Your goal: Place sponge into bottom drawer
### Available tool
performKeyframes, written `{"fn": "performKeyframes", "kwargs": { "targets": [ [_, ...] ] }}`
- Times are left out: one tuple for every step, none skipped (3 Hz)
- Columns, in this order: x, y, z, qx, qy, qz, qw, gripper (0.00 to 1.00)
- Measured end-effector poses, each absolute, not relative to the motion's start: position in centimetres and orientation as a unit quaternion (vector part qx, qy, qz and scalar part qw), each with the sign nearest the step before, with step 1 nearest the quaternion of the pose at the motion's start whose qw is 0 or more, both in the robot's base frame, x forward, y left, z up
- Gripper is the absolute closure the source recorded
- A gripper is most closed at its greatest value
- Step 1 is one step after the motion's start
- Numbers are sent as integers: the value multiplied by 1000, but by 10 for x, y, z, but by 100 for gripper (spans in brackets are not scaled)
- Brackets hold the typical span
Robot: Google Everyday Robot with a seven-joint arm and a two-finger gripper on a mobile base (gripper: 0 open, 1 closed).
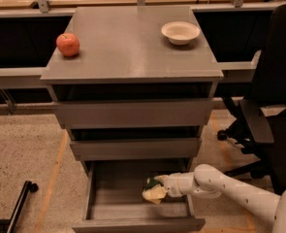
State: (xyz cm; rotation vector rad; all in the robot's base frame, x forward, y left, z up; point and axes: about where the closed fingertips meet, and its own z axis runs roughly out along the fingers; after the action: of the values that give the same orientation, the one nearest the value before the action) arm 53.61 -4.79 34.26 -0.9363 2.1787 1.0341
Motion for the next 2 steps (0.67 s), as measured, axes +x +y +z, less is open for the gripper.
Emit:
{"fn": "performKeyframes", "kwargs": {
  "targets": [
    [531,-41,343,-354,808,385,269,100],
    [539,-35,332,-355,807,378,284,100]
  ]
}}
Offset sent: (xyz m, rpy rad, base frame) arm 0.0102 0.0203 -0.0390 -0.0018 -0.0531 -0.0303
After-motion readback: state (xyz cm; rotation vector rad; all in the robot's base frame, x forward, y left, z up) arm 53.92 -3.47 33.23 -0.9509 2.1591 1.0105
